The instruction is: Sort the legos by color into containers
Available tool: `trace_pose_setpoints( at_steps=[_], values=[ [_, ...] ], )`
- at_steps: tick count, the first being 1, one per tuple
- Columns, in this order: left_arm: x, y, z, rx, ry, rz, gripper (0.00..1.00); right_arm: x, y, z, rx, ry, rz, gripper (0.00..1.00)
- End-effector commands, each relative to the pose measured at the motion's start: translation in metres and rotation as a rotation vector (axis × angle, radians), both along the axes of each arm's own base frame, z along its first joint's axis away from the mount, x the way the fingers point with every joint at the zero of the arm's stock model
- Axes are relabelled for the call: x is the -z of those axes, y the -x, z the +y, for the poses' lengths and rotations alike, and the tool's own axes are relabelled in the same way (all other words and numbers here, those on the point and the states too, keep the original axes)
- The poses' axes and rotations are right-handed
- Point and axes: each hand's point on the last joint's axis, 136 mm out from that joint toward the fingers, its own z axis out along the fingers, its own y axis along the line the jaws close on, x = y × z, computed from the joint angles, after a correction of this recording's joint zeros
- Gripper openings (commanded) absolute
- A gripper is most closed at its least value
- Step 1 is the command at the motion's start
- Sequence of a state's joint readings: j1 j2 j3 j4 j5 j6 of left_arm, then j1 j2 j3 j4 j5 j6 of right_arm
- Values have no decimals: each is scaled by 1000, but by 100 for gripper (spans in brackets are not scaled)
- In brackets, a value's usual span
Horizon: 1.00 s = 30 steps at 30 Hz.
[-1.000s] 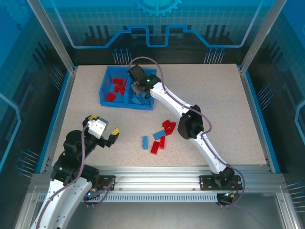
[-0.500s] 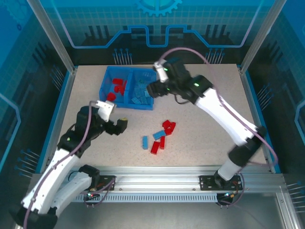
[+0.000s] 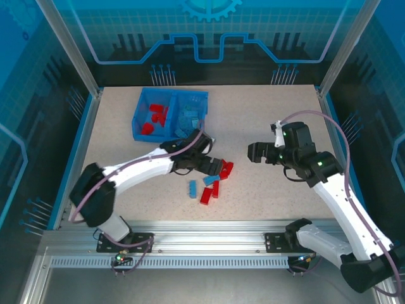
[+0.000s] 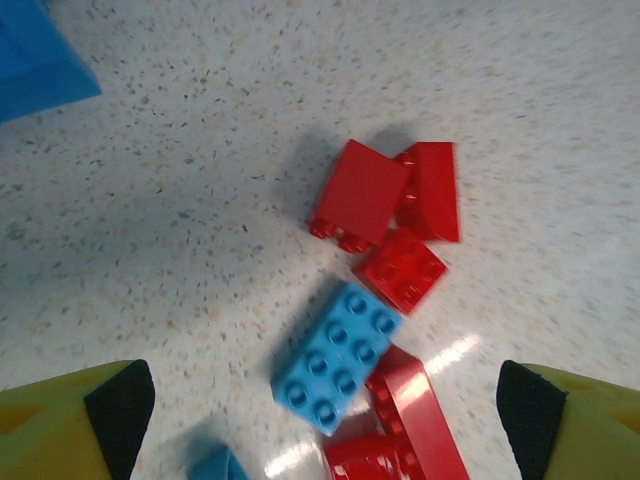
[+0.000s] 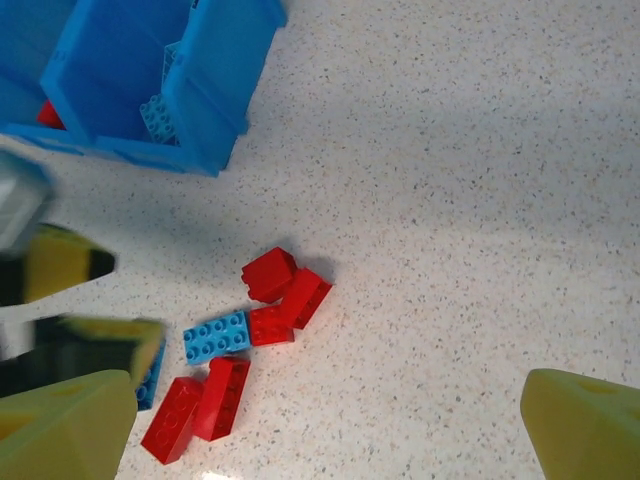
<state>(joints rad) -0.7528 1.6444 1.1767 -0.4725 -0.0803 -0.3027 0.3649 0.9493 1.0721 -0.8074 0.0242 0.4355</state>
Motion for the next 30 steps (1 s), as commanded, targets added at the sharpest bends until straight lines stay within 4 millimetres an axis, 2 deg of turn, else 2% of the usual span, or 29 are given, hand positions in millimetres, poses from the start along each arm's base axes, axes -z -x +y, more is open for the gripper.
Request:
trace_pose_setpoints(
  at_steps=[1, 8, 13, 18, 23, 30],
  values=[
    [12, -17, -7, 39, -81, 3, 93, -10, 7, -1, 6, -43, -5, 100],
    [47, -30, -32, 122, -88, 88, 87, -7, 8, 0, -1, -48, 19, 100],
    [65, -34, -36, 132, -102, 123, 76, -3, 13, 4, -23, -68, 46, 100],
    [78, -32, -43, 166, -91, 167, 69, 0, 16, 4, -22, -73, 60, 100],
    [87, -35, -44, 151, -92, 170, 57, 3, 19, 10, -43, -98, 83, 100],
    [90, -38, -46, 134, -80, 168, 38, 10, 29, 35, -166, -173, 179, 98]
  ],
)
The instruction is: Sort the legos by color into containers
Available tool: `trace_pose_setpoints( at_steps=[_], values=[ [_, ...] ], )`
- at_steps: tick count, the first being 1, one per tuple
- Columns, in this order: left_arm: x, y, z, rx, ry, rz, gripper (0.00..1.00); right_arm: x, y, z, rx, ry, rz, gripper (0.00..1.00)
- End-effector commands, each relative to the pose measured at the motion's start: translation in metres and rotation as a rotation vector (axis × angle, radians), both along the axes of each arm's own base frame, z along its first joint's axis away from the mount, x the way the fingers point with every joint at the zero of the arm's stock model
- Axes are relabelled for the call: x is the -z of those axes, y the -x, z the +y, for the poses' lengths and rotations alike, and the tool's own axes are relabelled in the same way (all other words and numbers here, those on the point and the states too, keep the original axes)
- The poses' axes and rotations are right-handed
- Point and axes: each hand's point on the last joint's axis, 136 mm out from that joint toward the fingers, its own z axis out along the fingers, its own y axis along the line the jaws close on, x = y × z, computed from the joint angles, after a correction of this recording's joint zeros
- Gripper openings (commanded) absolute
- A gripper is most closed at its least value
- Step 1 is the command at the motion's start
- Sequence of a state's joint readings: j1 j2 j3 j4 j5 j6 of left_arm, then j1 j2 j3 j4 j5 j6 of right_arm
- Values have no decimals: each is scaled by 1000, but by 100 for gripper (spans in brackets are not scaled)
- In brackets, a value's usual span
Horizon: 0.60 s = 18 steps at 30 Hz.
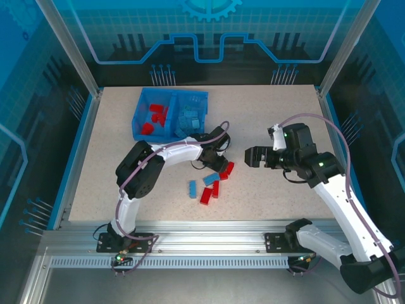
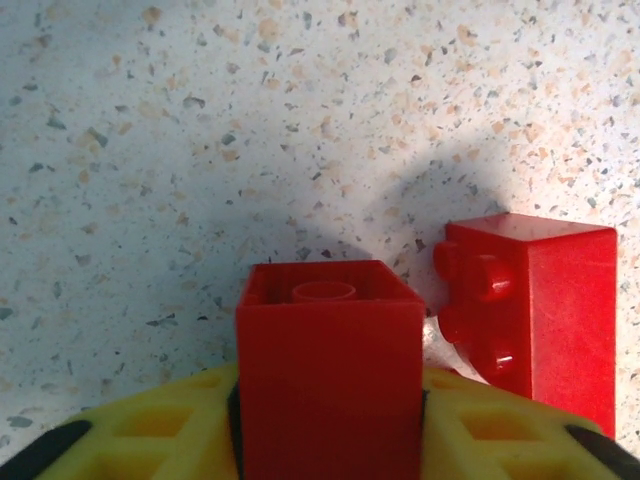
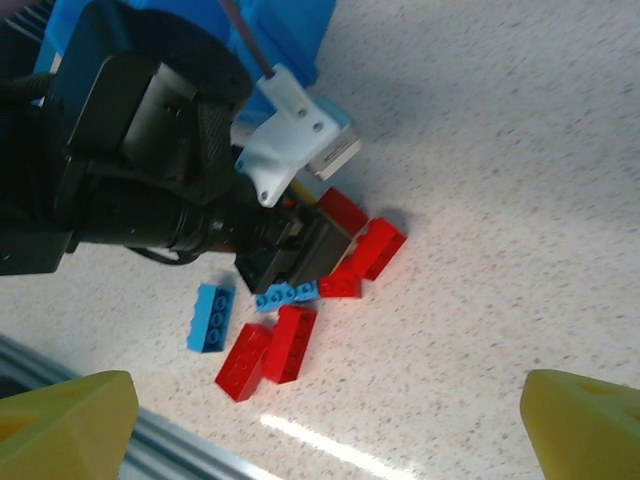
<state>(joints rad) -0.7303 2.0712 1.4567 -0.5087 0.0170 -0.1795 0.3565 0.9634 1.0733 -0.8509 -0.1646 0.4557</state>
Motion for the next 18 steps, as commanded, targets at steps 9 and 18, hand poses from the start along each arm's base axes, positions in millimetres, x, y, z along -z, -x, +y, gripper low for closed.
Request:
trace_pose_setpoints(
  at_steps=[9, 18],
  values=[
    [-85, -1, 13, -84, 121, -140, 31, -17, 5, 10, -13, -90, 30, 96],
    [-193, -72, 136, -382, 138, -396, 32, -32, 2, 1, 50, -98, -38, 97]
  ],
)
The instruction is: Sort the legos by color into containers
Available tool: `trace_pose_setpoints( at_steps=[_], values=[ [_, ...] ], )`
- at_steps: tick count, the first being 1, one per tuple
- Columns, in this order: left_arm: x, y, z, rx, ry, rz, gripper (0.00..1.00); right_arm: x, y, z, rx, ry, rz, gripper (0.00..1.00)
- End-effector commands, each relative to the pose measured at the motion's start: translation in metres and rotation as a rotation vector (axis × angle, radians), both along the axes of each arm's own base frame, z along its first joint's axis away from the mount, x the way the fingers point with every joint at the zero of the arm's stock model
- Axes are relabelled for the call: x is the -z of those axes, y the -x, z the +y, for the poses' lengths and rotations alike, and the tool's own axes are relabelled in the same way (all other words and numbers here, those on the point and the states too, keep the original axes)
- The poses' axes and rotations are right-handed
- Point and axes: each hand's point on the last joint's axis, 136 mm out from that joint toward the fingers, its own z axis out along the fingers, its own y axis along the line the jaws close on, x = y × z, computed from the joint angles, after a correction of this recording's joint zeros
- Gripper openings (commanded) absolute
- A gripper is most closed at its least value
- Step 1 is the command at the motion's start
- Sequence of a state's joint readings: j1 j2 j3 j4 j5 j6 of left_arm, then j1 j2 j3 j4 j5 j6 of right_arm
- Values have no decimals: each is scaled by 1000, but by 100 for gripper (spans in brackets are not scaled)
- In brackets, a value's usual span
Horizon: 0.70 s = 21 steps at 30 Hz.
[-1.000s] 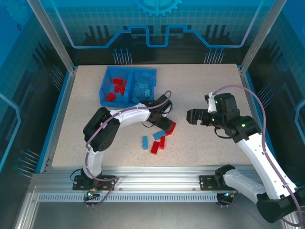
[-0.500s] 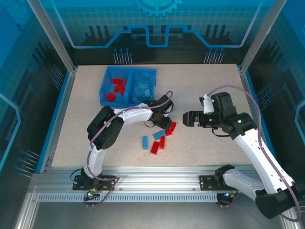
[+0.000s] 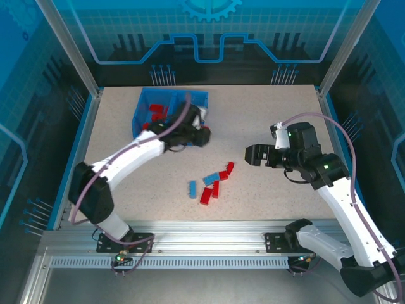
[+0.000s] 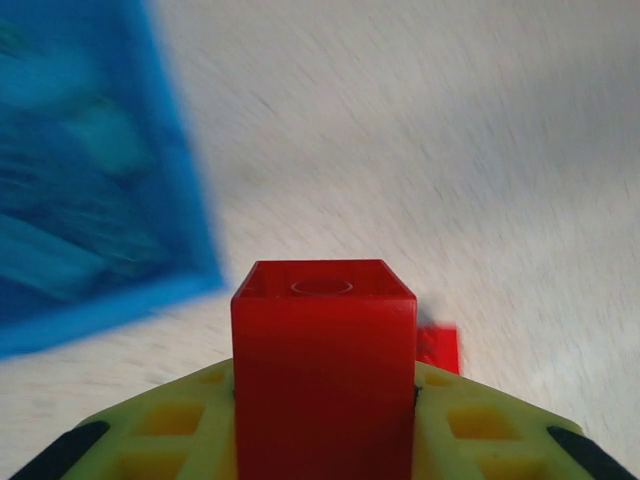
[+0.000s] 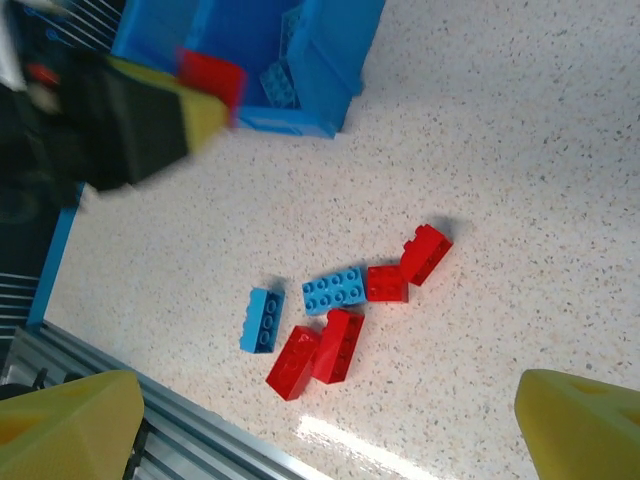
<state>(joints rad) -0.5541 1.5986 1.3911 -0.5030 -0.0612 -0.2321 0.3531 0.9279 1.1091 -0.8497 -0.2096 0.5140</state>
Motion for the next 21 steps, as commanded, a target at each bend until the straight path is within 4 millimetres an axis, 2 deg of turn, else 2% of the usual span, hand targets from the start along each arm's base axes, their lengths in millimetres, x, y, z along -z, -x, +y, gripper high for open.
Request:
trace_pose_setpoints(
  at_steps=[1, 3, 6, 10, 13, 16, 18, 21],
  values=[
    [-9, -42, 72, -184, -67, -24, 32, -6, -4, -4, 40, -17, -2, 97],
    [-9, -68, 108, -271, -99, -23, 32, -5, -2, -2, 37, -30, 4, 96],
    [11, -107, 155, -383, -135, 33, 32, -4, 1, -3, 42, -41, 8, 96],
    [47, -146, 194, -495, -111, 131, 32, -6, 9, -7, 55, -42, 1, 96],
    [64, -165, 208, -534, -126, 169, 36, -9, 14, -11, 67, -45, -14, 96],
    [75, -173, 212, -551, -121, 201, 45, -10, 18, -13, 75, -48, -17, 96],
    [70, -174, 213, -554, -114, 187, 53, -10, 19, -14, 79, -48, -13, 96],
    [52, -171, 212, -552, -93, 148, 55, -9, 18, -13, 81, -55, -10, 96]
  ],
)
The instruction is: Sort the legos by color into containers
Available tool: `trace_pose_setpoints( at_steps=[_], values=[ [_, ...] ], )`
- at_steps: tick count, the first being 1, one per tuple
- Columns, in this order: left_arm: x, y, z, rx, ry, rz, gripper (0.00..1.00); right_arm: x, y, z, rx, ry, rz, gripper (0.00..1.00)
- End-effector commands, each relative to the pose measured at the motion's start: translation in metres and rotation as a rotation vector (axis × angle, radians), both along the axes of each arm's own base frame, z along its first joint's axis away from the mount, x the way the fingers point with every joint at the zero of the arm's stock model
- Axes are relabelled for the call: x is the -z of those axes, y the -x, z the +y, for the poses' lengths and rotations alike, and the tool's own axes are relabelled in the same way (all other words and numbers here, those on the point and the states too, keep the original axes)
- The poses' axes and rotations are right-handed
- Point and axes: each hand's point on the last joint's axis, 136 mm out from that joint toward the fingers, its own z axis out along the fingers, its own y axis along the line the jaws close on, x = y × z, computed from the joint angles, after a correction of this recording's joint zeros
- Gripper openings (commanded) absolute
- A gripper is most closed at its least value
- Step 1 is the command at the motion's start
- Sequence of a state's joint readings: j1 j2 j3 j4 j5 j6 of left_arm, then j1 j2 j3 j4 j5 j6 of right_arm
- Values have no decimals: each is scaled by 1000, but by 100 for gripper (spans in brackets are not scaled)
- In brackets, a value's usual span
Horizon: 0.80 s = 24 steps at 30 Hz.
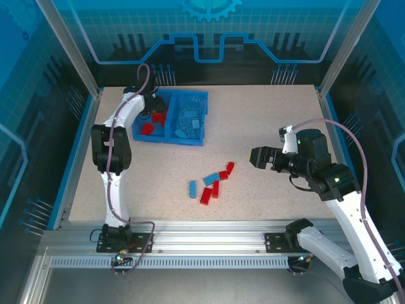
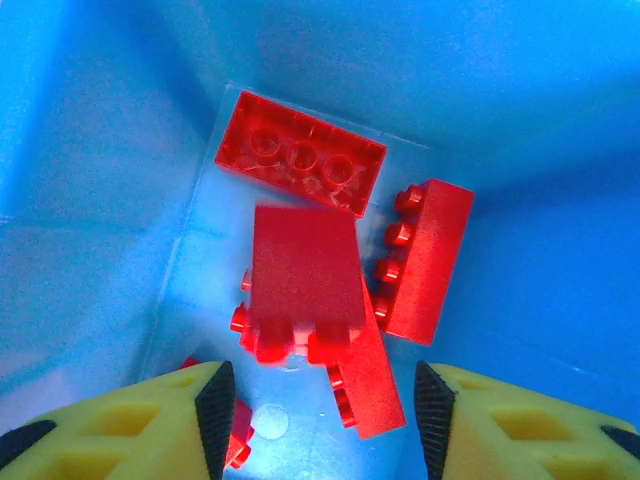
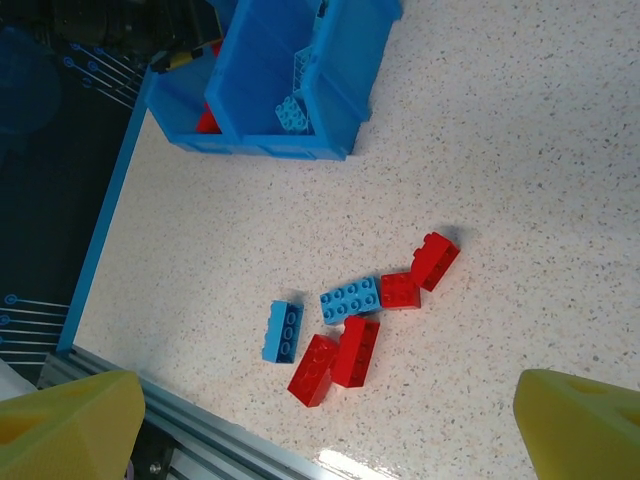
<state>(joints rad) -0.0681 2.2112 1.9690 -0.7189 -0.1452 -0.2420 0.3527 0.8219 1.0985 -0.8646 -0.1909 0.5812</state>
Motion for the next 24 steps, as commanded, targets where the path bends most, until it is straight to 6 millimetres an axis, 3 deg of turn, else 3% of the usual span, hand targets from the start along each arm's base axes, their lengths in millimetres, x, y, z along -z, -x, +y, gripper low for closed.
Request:
trace_pose_setpoints(
  at_steps=[1, 5, 8, 12, 14, 18, 22, 24],
  values=[
    [-56, 2, -2, -10, 23, -105, 55, 8, 0, -2, 22, -7, 35, 96],
    [-99, 22, -8, 11, 61, -186, 54, 11, -8, 8, -1, -7, 47, 94],
    [-146, 53, -22, 55, 132, -295, 53, 17, -14, 22, -40, 33, 65, 94],
    [-200, 116, -49, 204, 167, -445, 53, 33, -19, 61, -140, 119, 108, 93],
    [-217, 149, -62, 311, 142, -510, 54, 44, -20, 85, -195, 158, 131, 91],
    [-218, 223, -87, 606, 73, -592, 59, 73, -14, 140, -323, 220, 191, 82],
    [-190, 284, -93, 837, -35, -627, 70, 106, -10, 178, -360, 308, 244, 72],
    [-171, 315, -94, 955, -91, -646, 81, 128, -8, 194, -373, 345, 268, 68]
  ],
)
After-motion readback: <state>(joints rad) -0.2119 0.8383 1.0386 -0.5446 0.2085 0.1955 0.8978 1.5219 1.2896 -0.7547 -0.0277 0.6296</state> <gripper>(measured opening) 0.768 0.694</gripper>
